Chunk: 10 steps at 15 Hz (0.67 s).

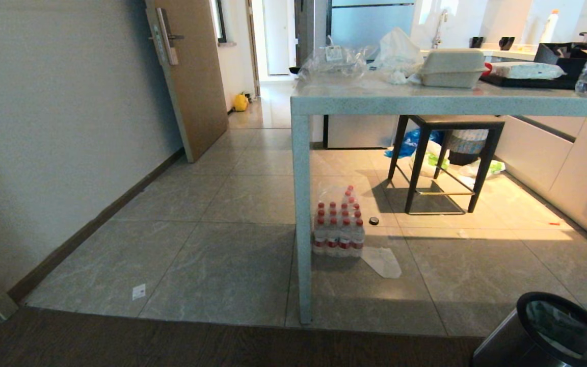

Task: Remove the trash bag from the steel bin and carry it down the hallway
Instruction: Place the outer trash can on the ground

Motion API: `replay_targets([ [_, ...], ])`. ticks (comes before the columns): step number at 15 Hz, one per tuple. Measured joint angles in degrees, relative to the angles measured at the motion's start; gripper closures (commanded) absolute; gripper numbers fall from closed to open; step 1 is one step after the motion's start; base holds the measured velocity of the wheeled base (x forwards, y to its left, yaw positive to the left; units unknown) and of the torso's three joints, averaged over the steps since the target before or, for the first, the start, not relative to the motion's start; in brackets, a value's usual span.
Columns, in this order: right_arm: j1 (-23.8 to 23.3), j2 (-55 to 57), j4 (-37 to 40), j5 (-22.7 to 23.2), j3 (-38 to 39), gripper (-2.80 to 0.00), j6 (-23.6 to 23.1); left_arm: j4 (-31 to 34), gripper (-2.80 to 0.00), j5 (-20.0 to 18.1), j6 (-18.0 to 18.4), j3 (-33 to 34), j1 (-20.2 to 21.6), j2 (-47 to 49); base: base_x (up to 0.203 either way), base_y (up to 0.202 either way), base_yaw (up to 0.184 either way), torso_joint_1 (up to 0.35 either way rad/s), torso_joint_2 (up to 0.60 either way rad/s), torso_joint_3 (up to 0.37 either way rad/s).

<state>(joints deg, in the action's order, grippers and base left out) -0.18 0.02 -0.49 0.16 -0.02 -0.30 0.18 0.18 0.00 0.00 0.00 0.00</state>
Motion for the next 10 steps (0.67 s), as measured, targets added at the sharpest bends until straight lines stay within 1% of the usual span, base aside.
replay_targets([
  [4, 0.0, 0.0, 0.0, 0.0, 0.0, 0.0, 0.1, 0.0, 0.0, 0.0, 0.0, 0.0, 0.0, 0.0, 0.0, 0.0, 0.0, 0.001, 0.0, -0.032],
  [10, 0.0, 0.0, 0.0, 0.0, 0.0, 0.0, 0.0, 0.0, 0.0, 0.0, -0.2, 0.0, 0.0, 0.0, 0.0, 0.0, 0.0, 0.001, 0.0, -0.19],
])
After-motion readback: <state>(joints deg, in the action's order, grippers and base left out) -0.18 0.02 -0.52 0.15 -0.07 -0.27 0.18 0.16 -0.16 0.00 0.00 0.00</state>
